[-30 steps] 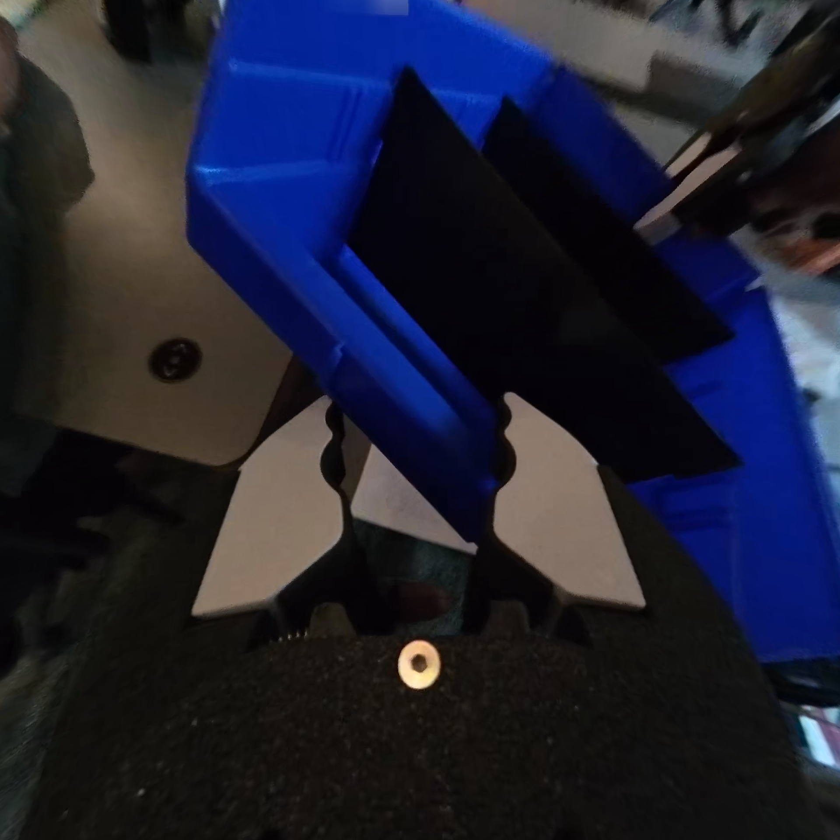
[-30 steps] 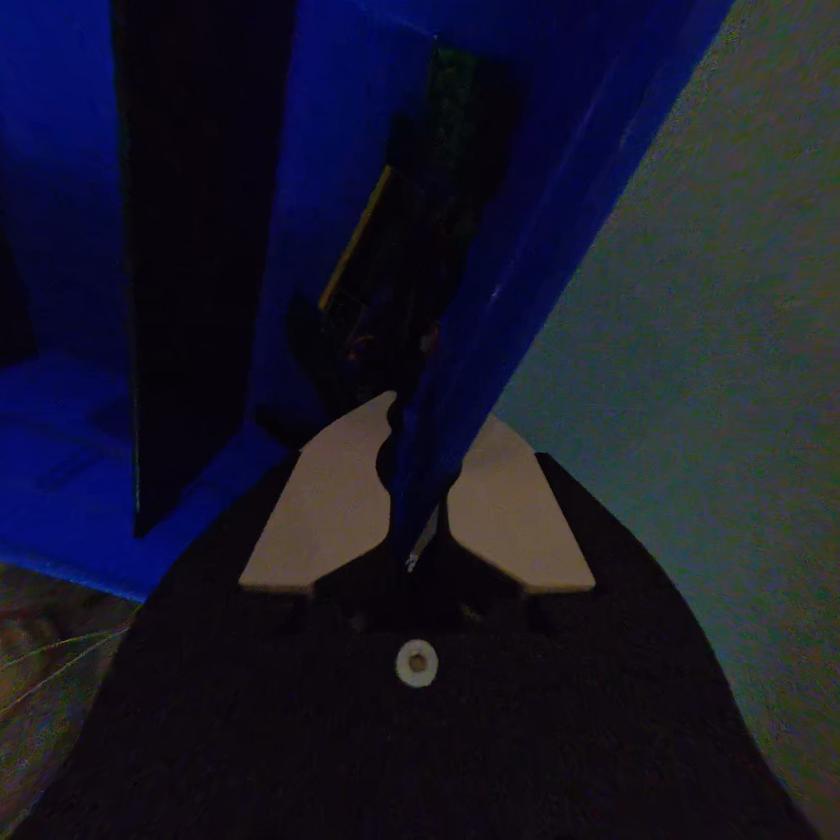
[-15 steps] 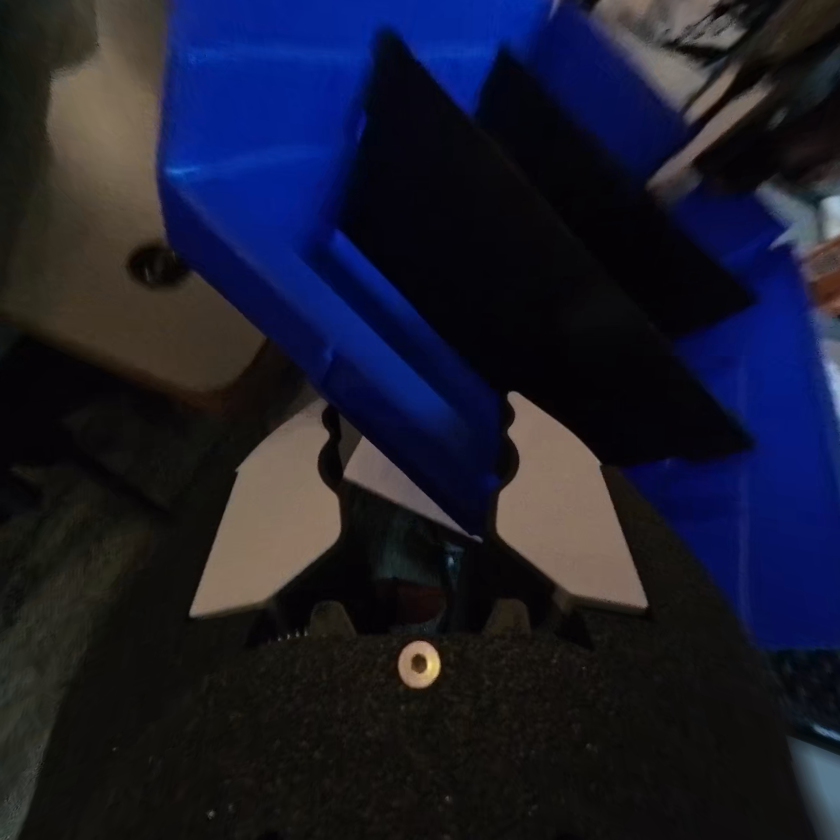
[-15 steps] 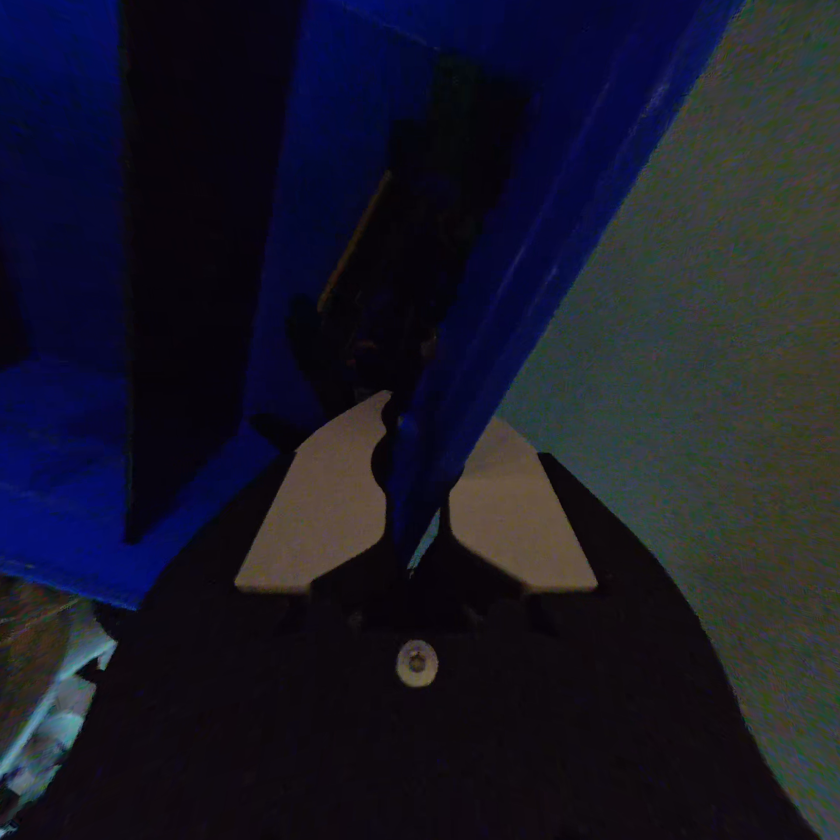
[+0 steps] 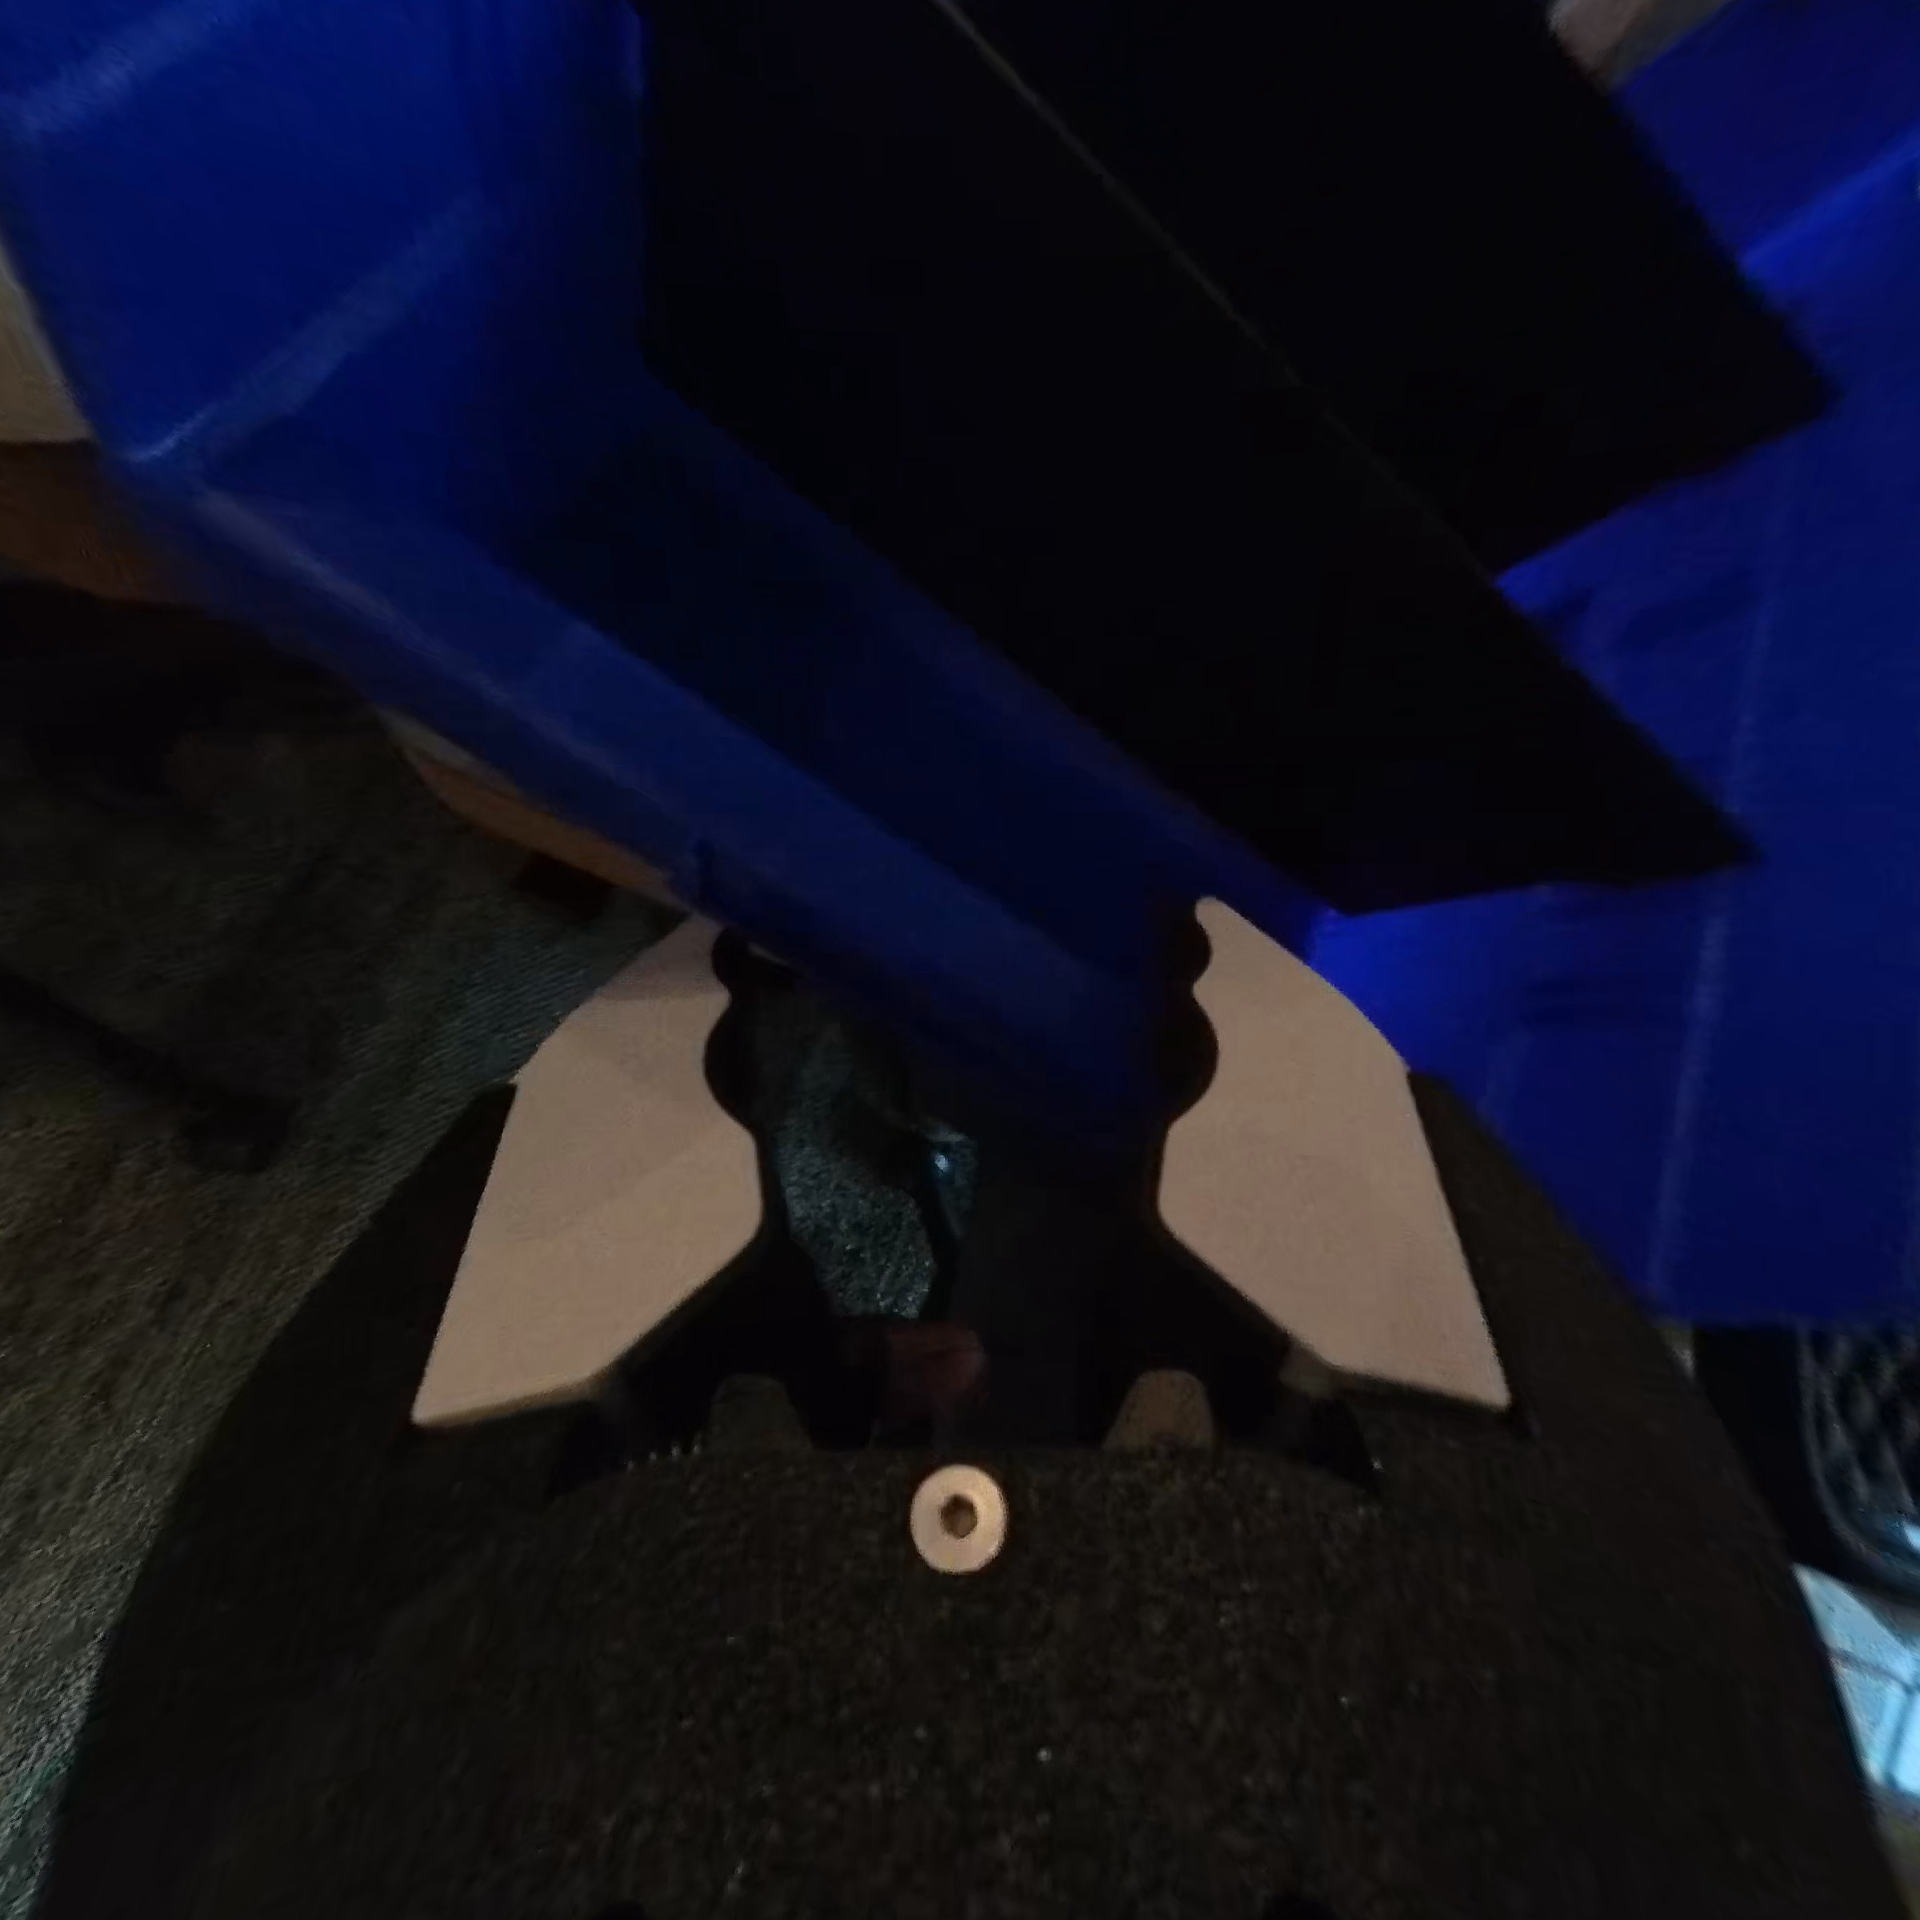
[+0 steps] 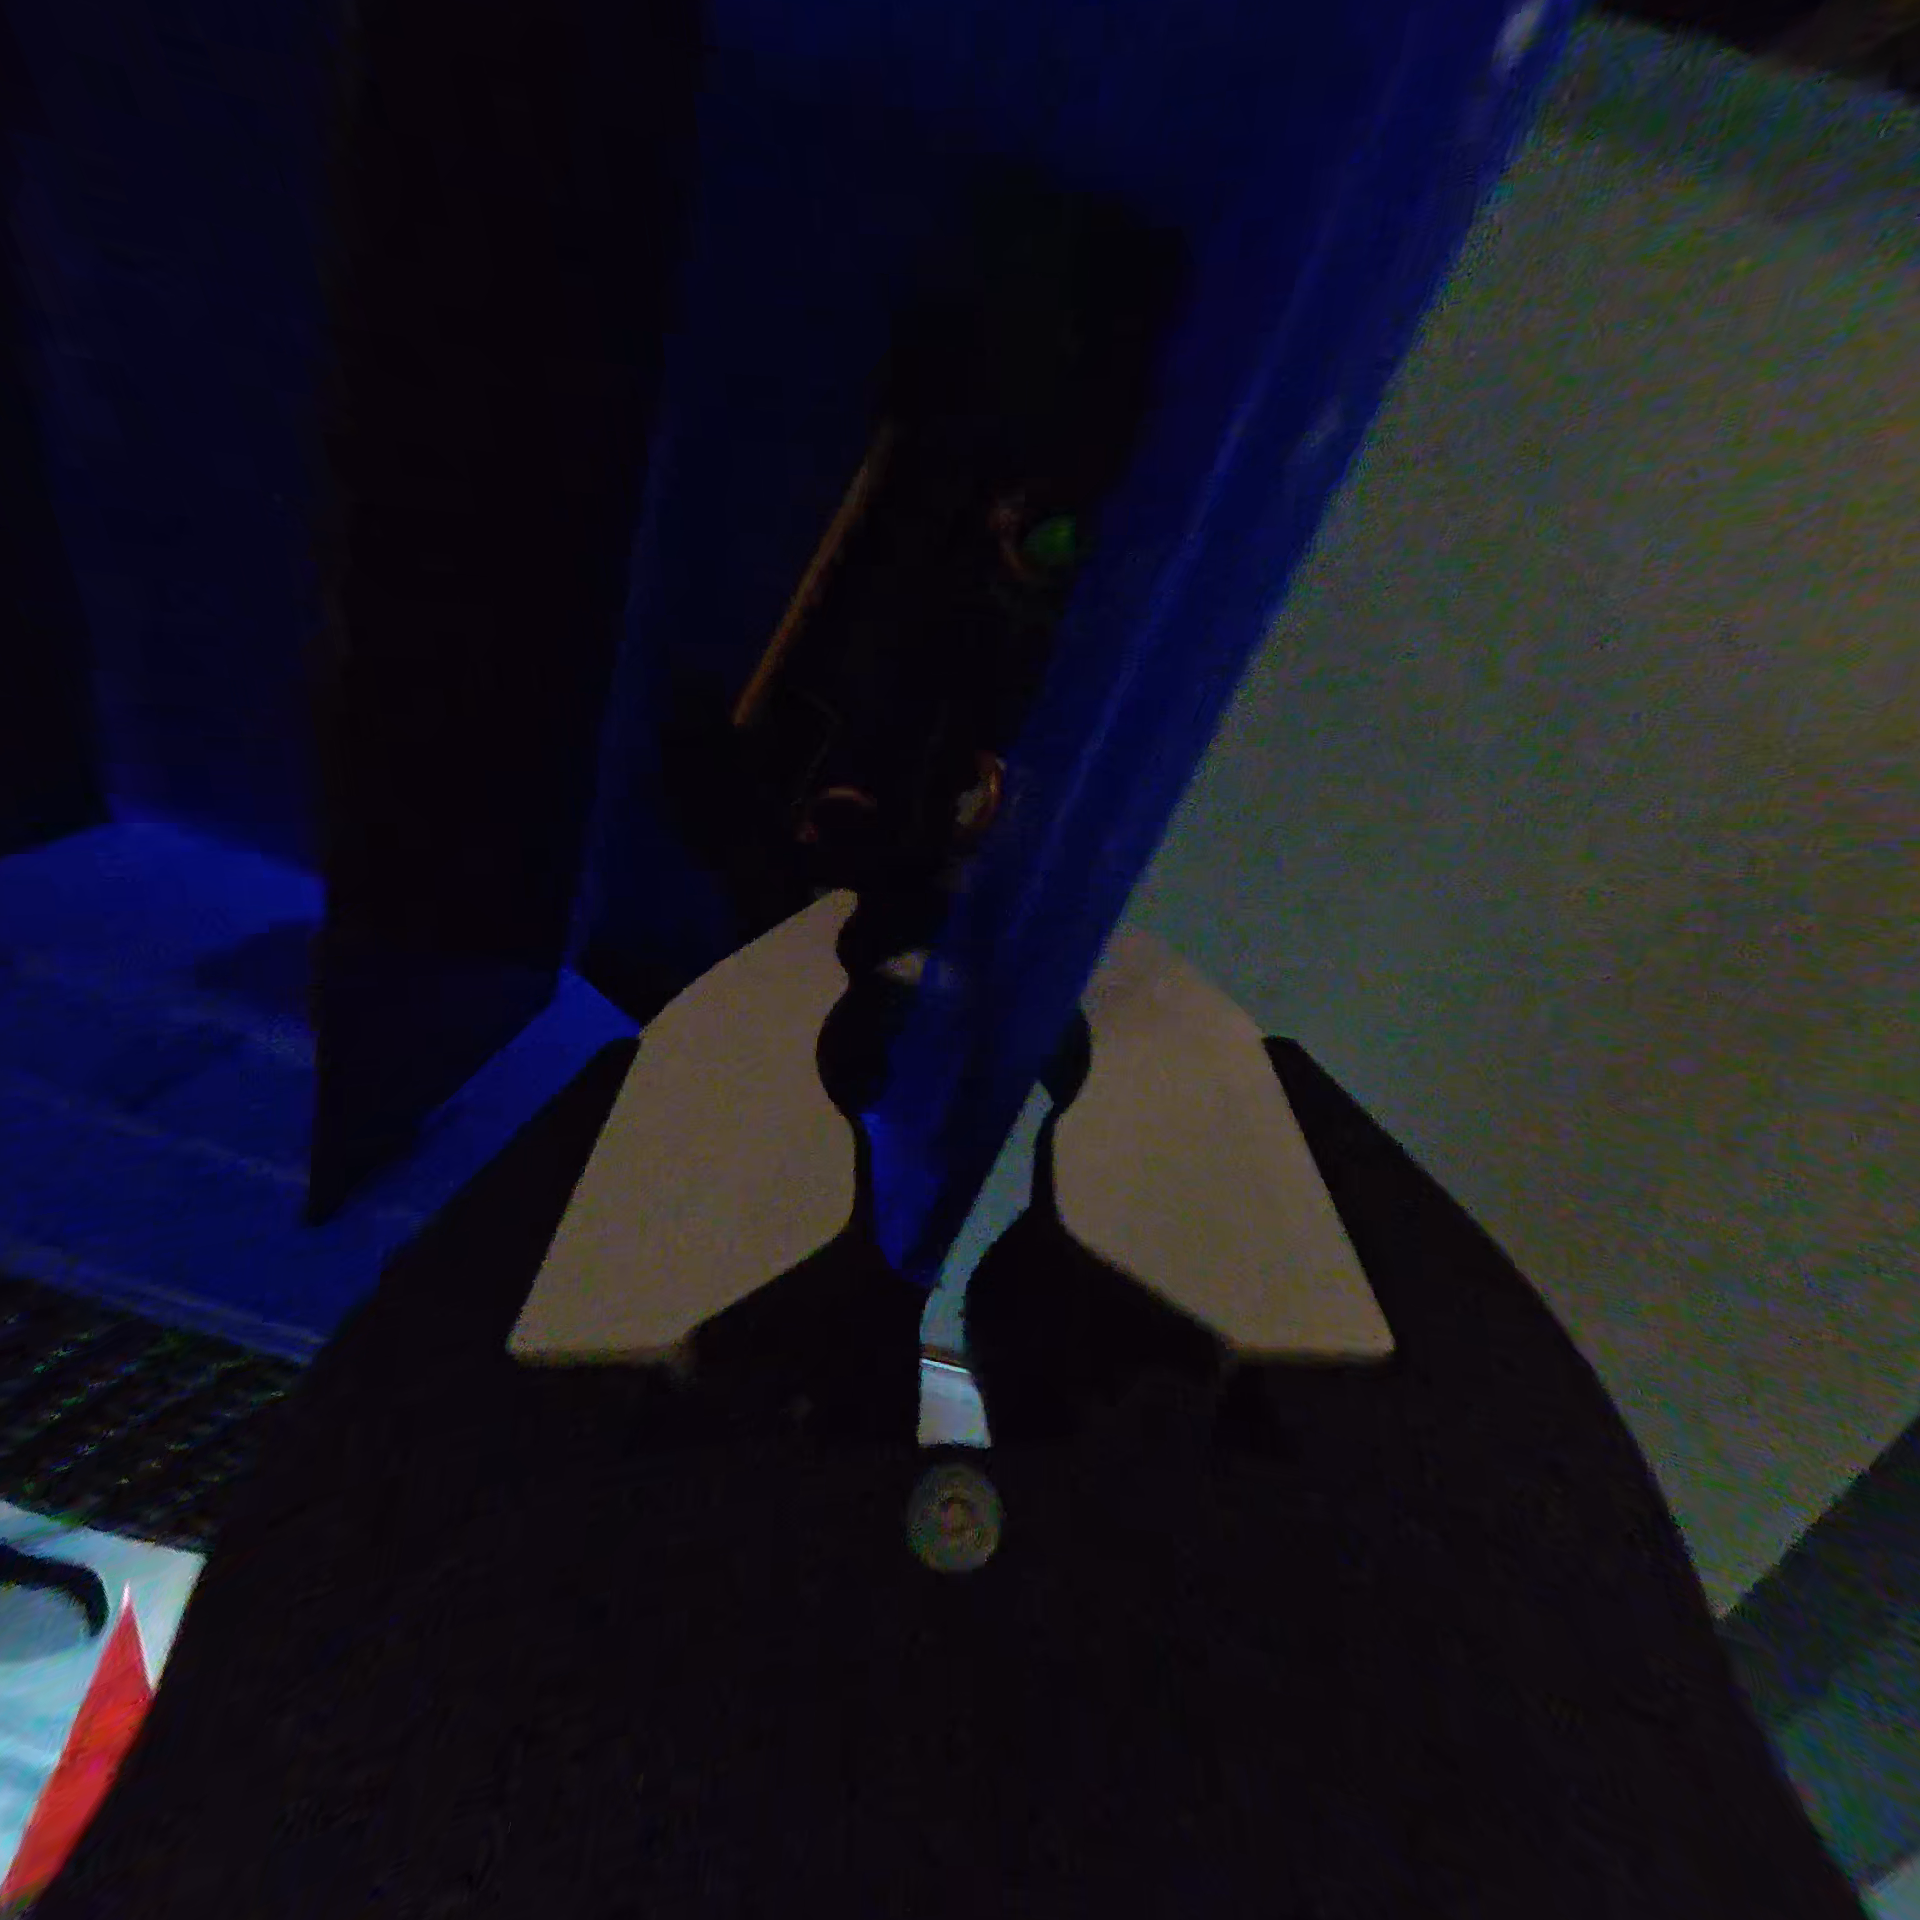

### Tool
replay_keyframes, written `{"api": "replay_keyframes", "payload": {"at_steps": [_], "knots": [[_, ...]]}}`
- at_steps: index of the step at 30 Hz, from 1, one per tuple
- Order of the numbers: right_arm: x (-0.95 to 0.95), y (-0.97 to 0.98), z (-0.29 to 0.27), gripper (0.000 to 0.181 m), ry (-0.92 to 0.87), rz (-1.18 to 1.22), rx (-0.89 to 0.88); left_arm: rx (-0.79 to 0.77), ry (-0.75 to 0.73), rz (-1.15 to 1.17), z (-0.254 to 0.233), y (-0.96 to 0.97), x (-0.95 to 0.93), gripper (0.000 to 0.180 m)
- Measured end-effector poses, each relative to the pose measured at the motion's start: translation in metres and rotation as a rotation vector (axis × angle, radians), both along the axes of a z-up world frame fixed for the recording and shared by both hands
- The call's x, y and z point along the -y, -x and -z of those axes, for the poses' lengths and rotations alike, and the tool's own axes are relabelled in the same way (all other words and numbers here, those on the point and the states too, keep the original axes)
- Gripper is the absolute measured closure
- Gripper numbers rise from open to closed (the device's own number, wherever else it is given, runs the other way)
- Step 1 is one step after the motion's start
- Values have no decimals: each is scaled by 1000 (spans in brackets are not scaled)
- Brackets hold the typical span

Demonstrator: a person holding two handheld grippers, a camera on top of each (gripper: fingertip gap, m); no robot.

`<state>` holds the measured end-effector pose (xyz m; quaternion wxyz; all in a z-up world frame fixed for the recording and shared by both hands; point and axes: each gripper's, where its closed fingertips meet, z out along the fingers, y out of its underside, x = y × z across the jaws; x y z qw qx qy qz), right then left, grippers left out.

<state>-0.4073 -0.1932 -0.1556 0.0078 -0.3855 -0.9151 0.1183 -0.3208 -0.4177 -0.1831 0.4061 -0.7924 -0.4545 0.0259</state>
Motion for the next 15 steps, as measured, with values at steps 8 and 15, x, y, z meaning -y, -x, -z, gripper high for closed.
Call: {"api": "replay_keyframes", "payload": {"at_steps": [8, 15], "knots": [[13, -15, -53, 126, 50, 108, -244, 9, -9, 89, 0, -6, 12, 99], [-14, -41, -47, 125, -176, 142, -488, -8, -41, 139, 2, -18, -22, 94]]}}
